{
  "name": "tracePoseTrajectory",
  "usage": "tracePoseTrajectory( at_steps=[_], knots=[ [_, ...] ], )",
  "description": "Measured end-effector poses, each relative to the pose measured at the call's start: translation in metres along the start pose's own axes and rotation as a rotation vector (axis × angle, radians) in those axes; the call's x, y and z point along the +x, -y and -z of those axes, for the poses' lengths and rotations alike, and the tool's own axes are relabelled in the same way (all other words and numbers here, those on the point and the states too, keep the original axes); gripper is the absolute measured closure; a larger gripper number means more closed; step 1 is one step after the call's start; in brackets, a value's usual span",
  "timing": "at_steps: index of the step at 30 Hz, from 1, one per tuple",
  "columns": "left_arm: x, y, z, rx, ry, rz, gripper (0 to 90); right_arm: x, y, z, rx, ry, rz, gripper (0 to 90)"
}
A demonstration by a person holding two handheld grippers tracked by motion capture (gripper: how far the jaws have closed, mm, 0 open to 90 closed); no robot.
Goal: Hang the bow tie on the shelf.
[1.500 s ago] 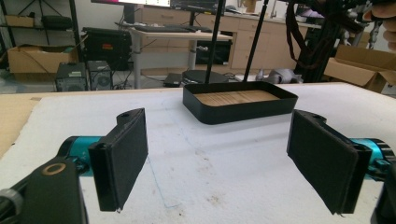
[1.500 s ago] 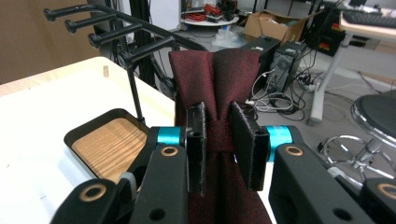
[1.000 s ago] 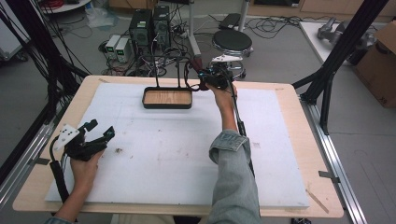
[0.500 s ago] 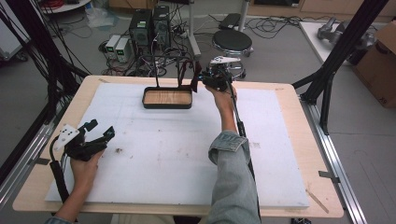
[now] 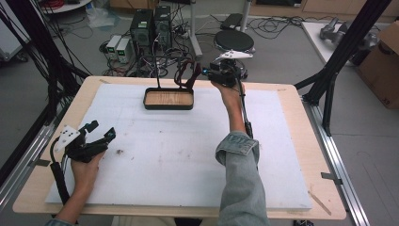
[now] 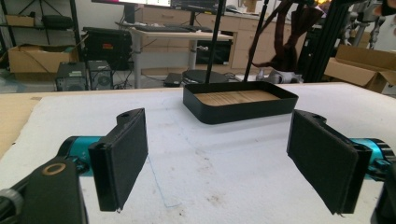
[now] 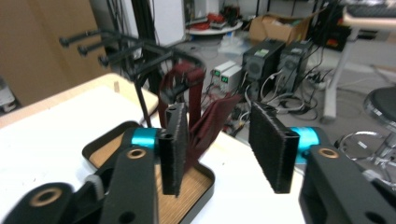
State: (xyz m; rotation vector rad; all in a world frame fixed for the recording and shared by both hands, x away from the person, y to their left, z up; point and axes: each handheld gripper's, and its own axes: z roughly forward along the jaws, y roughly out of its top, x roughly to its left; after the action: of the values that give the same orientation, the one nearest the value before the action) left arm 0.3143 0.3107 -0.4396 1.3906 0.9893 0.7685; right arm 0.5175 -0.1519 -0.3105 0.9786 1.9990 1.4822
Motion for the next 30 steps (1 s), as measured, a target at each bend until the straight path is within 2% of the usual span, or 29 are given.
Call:
tracePoseTrajectory(
  at_steps=[5, 9, 18, 23, 25, 30],
  knots=[
    [0.000, 0.000, 0.000, 0.001, -0.001, -0.002, 20.7, -0.002, -0.009, 0.016, -0.045, 0.016, 0.013, 47.4],
    [0.000, 0.000, 0.000, 0.001, -0.003, -0.002, 20.8, -0.005, -0.014, 0.029, -0.087, 0.019, -0.006, 44.4],
    [0.000, 0.000, 0.000, -0.001, -0.006, -0.001, 20.8, -0.006, -0.025, 0.062, -0.148, 0.014, -0.033, 29.7],
    [0.000, 0.000, 0.000, 0.000, -0.006, -0.003, 20.7, -0.005, -0.031, 0.078, -0.178, 0.016, -0.023, 26.9],
    [0.000, 0.000, 0.000, 0.002, -0.005, -0.004, 20.7, -0.002, -0.034, 0.091, -0.185, 0.024, -0.012, 23.1],
    [0.000, 0.000, 0.000, 0.004, -0.002, -0.003, 20.7, 0.000, -0.036, 0.110, -0.195, -0.012, -0.005, 19.6]
  ],
)
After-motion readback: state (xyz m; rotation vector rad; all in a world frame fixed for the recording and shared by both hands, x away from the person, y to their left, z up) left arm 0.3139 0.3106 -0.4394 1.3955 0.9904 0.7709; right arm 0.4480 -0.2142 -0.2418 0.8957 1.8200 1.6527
